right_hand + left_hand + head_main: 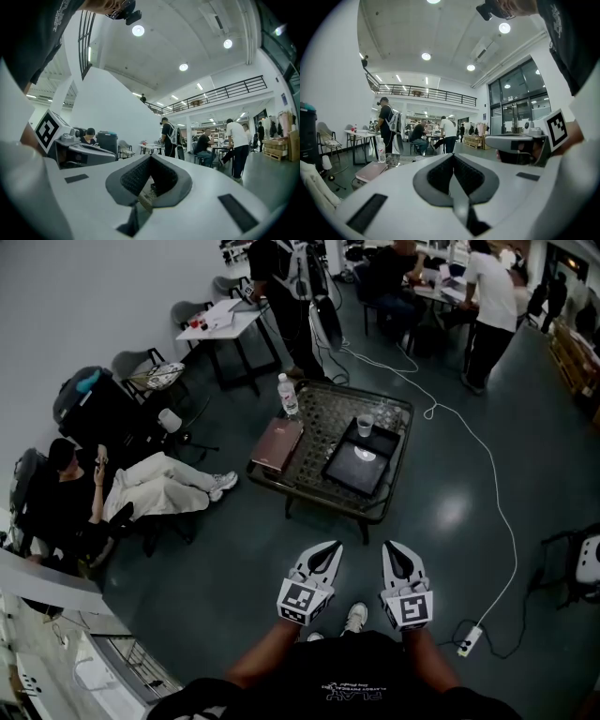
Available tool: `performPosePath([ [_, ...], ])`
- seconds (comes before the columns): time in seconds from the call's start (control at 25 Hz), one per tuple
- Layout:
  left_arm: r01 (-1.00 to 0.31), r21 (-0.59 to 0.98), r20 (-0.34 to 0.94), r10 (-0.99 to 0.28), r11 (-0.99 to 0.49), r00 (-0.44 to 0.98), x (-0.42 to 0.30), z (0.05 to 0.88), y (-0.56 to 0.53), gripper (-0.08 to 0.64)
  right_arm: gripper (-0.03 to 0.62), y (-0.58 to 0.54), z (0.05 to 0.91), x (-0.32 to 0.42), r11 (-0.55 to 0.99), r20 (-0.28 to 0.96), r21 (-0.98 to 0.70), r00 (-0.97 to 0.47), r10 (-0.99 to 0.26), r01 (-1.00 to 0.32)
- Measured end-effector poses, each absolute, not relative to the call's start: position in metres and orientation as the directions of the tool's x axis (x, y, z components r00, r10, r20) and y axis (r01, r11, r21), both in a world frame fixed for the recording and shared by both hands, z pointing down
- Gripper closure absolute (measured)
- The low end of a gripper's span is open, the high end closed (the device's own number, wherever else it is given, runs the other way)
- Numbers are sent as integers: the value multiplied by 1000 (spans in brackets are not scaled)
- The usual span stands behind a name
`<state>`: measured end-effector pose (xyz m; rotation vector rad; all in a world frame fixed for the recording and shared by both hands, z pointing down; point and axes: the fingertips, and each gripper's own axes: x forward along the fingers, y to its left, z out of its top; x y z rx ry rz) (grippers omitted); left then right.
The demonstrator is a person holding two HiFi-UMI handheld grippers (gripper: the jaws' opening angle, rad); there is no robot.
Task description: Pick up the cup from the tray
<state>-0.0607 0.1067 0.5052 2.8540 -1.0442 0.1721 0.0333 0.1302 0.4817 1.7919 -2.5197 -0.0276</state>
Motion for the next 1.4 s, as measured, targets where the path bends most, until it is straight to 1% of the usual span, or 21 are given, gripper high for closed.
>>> performPosePath([
  [0.2,-629,75,115,-620,-774,776,-43,501,99,551,584,118,485,49,337,34,41,-336,-941,-941],
  [0.48,-639,44,120,-631,-768,767,-26,497,89,551,584,107,485,62,366,14,32,-366,-931,-930],
  [0.72,-642,44,131,-633,-765,763,-22,502,75,551,584,93,489,68,365,13,28,-364,-931,-931],
  [1.16,-630,60,112,-622,-774,775,-14,505,35,551,584,58,488,72,360,25,35,-359,-933,-932],
  [1.4,-618,61,93,-612,-784,786,-8,502,1,551,584,21,484,77,357,33,40,-356,-934,-933],
])
